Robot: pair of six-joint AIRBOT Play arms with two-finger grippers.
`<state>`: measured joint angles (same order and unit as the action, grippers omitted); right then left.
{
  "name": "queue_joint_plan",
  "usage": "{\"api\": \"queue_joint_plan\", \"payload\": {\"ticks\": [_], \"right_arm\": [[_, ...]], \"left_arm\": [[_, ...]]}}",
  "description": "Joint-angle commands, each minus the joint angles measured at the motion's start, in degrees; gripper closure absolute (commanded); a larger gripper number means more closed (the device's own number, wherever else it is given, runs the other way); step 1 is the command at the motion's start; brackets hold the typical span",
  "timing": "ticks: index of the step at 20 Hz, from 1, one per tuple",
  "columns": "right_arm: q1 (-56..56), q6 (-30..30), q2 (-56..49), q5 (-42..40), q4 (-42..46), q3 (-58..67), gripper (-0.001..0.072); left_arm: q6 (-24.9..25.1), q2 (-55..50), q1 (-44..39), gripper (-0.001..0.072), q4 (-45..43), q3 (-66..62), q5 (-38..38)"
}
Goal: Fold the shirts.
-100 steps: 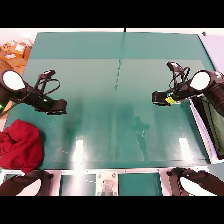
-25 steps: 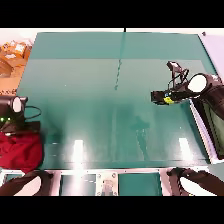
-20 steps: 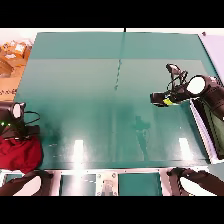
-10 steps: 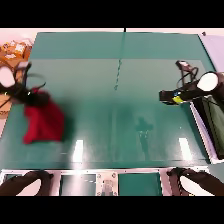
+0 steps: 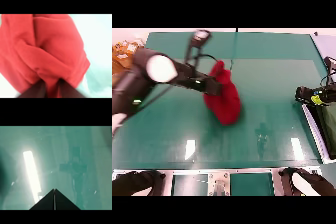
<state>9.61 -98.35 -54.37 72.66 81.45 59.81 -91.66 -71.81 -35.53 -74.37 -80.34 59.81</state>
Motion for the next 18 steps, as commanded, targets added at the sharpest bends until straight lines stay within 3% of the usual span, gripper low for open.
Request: {"api": "queue_joint_plan", "payload": {"ticks": [1, 2, 3, 6, 9, 11, 15, 16, 17, 18], "right_arm": [[0.85, -0.68, 0.2, 0.24, -2.45, 0.04, 0.0591], [0.85, -0.63, 0.09, 0.28, -2.47, 0.07, 0.0487], [0.87, -0.22, -0.11, 0.28, -2.47, 0.07, 0.0443], [0.85, 1.62, -2.73, 0.24, -4.26, 0.07, 0.0443], [0.85, 5.33, -9.18, -1.31, -9.03, 0.07, 0.0443], [0.83, 8.07, -14.6, -3.41, -13.31, 0.07, 0.0443], [0.44, 13.88, -23.71, -5.09, -24.7, 0.07, 0.0422], [-0.2, 15.67, -25.14, -5.33, -27.39, 0.07, 0.0314], [-0.87, 17.73, -26.1, -5.62, -29.7, 0.07, 0.0255], [-1.57, 19.5, -26.71, -6.05, -32.0, 0.07, 0.0243]], "left_arm": [[3.19, -7.1, -2.75, 0.0033, 6.01, -0.63, -4.24], [3.23, -7.54, -1.31, 0.0025, 5.95, -0.63, -3.96], [3.21, -7.37, 0.96, 0.0025, 6.03, -0.92, -2.51], [3.19, -7.28, 11.04, 0.0025, 6.03, -3.67, 6.23], [3.15, -7.37, 17.62, 0.0025, 6.05, -0.31, 6.97], [3.15, -7.37, 18.4, 0.0026, 6.08, 5.57, 3.45], [3.26, -10.86, 18.4, 0.0026, 10.84, 19.19, -12.07], [3.87, -13.11, 18.38, 0.0027, 12.83, 20.37, -15.28], [5.16, -15.58, 18.4, 0.0027, 16.15, 20.44, -17.25], [7.74, -17.92, 18.38, 0.0027, 21.16, 20.44, -19.71]]}}
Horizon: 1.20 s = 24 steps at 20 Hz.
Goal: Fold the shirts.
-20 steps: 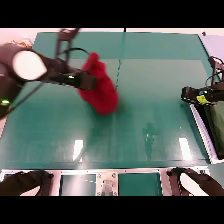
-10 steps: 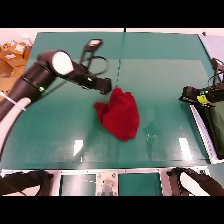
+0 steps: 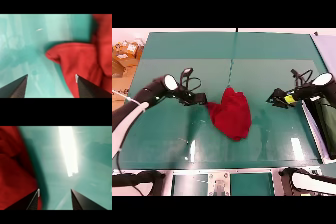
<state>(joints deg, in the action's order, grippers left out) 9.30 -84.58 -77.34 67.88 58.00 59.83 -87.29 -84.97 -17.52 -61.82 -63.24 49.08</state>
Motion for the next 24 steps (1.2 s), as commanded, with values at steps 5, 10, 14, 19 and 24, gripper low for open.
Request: {"api": "queue_joint_plan", "payload": {"ticks": [5, 10, 14, 19, 24], "right_arm": [[-4.98, 12.39, -4.22, -7.61, -15.47, 0.13, 0.0238], [-10.62, 15.04, -9.49, -8.68, -15.98, 7.23, 0.0223], [-17.33, 15.04, -16.59, -6.51, -15.98, 13.66, 0.0223], [-22.4, 15.21, -23.63, -6.36, -15.98, 21.09, 0.0229], [-21.59, 15.23, -25.51, -2.71, -15.82, 24.06, 0.0701]], "left_arm": [[17.42, -10.95, 0.37, 0.0291, 27.28, 3.04, -10.14], [18.84, -11.13, 0.39, 0.0684, 27.56, 2.99, -8.81], [18.86, -11.15, 0.39, 0.0684, 27.5, 2.99, -6.82], [19.23, -11.13, 0.39, 0.0684, 27.3, 2.99, -5.73], [20.17, -9.64, 2.8, 0.0685, 24.87, 1.29, -1.95]]}}
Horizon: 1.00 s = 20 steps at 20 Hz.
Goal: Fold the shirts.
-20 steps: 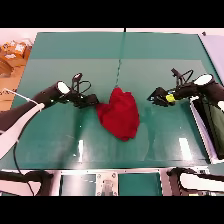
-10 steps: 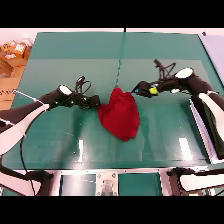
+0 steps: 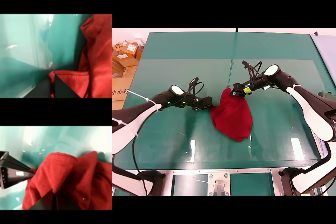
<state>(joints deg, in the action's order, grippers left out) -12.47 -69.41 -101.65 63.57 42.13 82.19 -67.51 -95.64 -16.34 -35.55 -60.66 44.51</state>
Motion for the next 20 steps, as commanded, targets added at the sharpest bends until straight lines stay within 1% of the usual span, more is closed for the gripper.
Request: {"api": "queue_joint_plan", "payload": {"ticks": [1, 4, 6, 8, 11, 15, 17, 20], "right_arm": [[1.05, 0.04, -1.11, 1.92, 0.02, 2.16, 0.0702], [4.28, 0.04, 1.77, 3.52, -1.2, 4.59, 0.0703], [6.78, 0.02, 7.1, 3.65, -1.99, 6.4, 0.0703], [9.11, 0.04, 15.08, 3.58, -2.29, 7.06, 0.0703], [11.39, 0.09, 28.61, 3.54, -1.92, 7.04, 0.0703], [15.32, -0.42, 46.64, 1.14, 0.5, 7.04, 0.0702], [17.66, -0.68, 53.18, -0.33, 0.76, 7.04, 0.0702], [20.52, -0.63, 59.58, -1.09, 0.96, 7.04, 0.0702]], "left_arm": [[-0.13, 2.1, 3.13, 0.0685, -3.1, -2.51, 4.59], [-4.74, 9.42, 7.76, 0.0686, -11.34, -6.14, 8.83], [-7.48, 16.55, 9.53, 0.0686, -17.33, -8.92, 10.82], [-7.58, 24.2, 9.81, 0.0686, -20.39, -12.44, 12.22], [-7.5, 34.84, 9.79, 0.0686, -20.46, -19.3, 13.07], [-7.48, 45.86, 9.79, 0.0686, -23.45, -30.29, 13.0], [-7.52, 49.24, 9.79, 0.0685, -24.41, -35.67, 13.07], [-7.48, 50.6, 9.79, 0.0685, -24.76, -41.29, 12.98]]}}
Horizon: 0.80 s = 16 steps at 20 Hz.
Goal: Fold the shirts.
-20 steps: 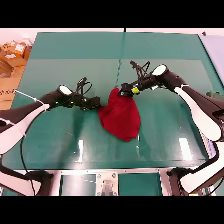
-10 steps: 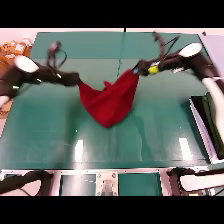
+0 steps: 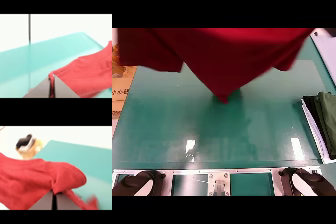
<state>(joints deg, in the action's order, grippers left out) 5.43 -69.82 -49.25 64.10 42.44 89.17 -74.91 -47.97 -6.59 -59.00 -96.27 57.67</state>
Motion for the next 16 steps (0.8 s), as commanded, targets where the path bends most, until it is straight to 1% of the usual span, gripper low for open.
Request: {"api": "queue_joint_plan", "payload": {"ticks": [1, 4, 7, 10, 12, 16], "right_arm": [[3.13, -0.24, 8.35, -2.62, 0.7, 0.07, 0.0702], [3.65, -0.24, 8.28, -5.01, 0.9, 0.04, 0.0702], [3.61, -0.26, 3.45, -5.86, 0.85, 0.0, 0.0702], [3.58, -0.26, -5.46, -5.4, 0.81, -0.22, 0.0701], [3.52, -0.24, -12.5, -5.4, 0.37, -0.5, 0.0702], [0.92, -0.2, -27.47, -5.4, 0.44, -0.52, 0.0701]], "left_arm": [[-0.09, 2.89, 0.04, 0.0685, -1.53, -6.8, -0.63], [-0.09, 1.6, 0.07, 0.0685, -2.78, -6.71, -3.67], [-0.35, -3.48, 0.04, 0.0685, -2.71, -6.54, -3.02], [-1.55, -12.79, 0.04, 0.0685, -2.73, -6.51, 2.21], [-1.53, -20.9, 0.04, 0.0685, -2.78, -6.51, 5.6], [-1.79, -35.98, 0.07, 0.0685, -3.8, -6.51, 7.15]]}}
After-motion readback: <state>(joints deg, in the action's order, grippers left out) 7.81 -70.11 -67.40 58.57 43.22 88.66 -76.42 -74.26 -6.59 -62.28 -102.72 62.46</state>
